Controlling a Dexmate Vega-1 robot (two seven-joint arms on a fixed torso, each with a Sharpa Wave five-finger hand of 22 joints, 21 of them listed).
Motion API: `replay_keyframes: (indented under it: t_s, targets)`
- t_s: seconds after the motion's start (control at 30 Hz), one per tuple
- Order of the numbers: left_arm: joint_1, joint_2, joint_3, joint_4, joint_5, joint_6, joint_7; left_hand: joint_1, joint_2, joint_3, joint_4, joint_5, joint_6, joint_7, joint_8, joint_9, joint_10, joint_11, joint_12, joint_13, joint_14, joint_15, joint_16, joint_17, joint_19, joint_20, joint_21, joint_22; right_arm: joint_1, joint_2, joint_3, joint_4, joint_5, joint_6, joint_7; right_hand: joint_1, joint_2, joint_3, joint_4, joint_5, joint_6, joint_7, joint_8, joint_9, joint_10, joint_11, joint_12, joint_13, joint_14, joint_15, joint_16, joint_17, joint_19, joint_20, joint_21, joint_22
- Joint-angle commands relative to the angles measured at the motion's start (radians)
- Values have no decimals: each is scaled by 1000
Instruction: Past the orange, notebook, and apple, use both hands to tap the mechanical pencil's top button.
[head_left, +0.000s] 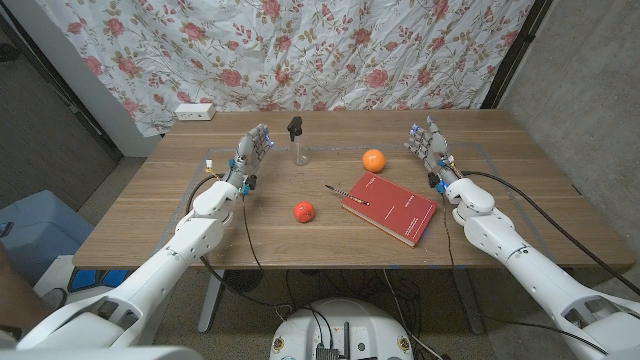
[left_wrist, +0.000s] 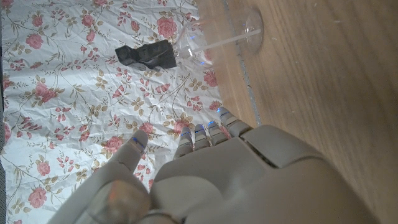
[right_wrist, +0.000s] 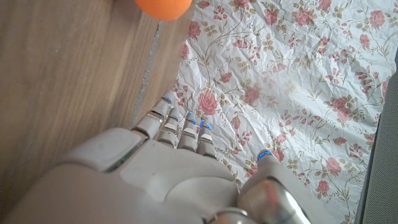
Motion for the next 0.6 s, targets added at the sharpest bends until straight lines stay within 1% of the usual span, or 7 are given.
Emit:
replay_keyframes:
  t_s: [0.03,0.27,0.47,0.6]
  targets:
    - [4,8,10,-35,23,27,35,12,66,7,-10,5,17,4,8,2,1,-5,7,4,-2,-5,5,0,10,-25,5,4,10,-4,-12,17,-18,-1,2,8,-1,8,-2,6,9,1,8,4,6,0,7,0,8,-2,5,0,6,1,1,3]
    - [38,49,7,-135,33,87,77,19,61,5,-25,4,25,4,9,2,9,-6,8,4,2,-11,4,-2,12,-28,5,4,1,-18,-8,2,-20,-3,1,9,0,10,-4,7,11,0,8,4,7,0,8,-2,9,-3,6,-4,6,0,-1,3]
    - [69,84,3,-218,43,138,114,23,57,4,-36,3,30,1,9,2,13,-9,9,4,5,-13,3,-2,12,-30,5,3,0,-24,-2,4,-12,0,14,10,1,12,-5,8,10,-1,8,4,7,-1,8,-5,9,-4,7,-8,5,-1,-3,3]
    - [84,102,3,-260,50,164,130,29,52,1,-50,1,42,-4,10,2,23,-15,10,4,10,-19,3,-2,14,-32,5,3,2,-34,1,6,-13,0,21,11,3,14,-7,8,12,0,9,3,7,0,9,-7,8,-6,6,-12,5,-2,-5,3]
